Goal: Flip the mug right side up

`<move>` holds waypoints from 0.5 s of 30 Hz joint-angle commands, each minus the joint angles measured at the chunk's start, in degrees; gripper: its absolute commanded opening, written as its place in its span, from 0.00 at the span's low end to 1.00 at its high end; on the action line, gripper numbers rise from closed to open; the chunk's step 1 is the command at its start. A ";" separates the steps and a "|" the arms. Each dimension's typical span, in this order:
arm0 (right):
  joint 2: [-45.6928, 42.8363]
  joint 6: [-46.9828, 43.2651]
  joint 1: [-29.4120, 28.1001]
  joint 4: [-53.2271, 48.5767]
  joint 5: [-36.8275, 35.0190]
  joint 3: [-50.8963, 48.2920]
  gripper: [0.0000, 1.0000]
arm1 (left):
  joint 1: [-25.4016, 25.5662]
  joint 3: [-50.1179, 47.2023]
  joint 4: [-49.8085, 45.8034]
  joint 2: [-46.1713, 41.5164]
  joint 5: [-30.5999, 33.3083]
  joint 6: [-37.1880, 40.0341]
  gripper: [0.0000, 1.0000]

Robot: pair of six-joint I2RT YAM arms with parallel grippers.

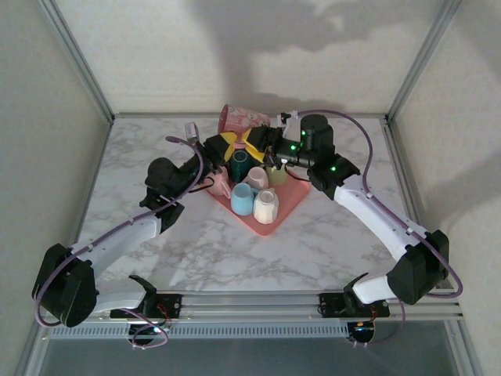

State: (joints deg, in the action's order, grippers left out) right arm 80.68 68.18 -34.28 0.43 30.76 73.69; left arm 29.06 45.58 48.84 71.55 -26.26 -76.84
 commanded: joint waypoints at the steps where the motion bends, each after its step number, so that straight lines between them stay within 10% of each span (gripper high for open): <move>1: -0.37 -1.82 0.27 2.56 1.27 -0.12 0.48 | -0.24 -0.86 12.49 -3.12 1.85 2.64 0.00; 15: 0.10 -2.59 0.43 1.55 2.21 -0.08 0.56 | -0.23 -1.11 14.14 -6.17 0.64 17.98 0.00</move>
State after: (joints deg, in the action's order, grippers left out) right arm 80.71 67.29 -34.41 0.45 34.57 73.69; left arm 29.06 43.11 54.39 68.99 -24.40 -65.23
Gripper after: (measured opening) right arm 0.556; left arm 0.144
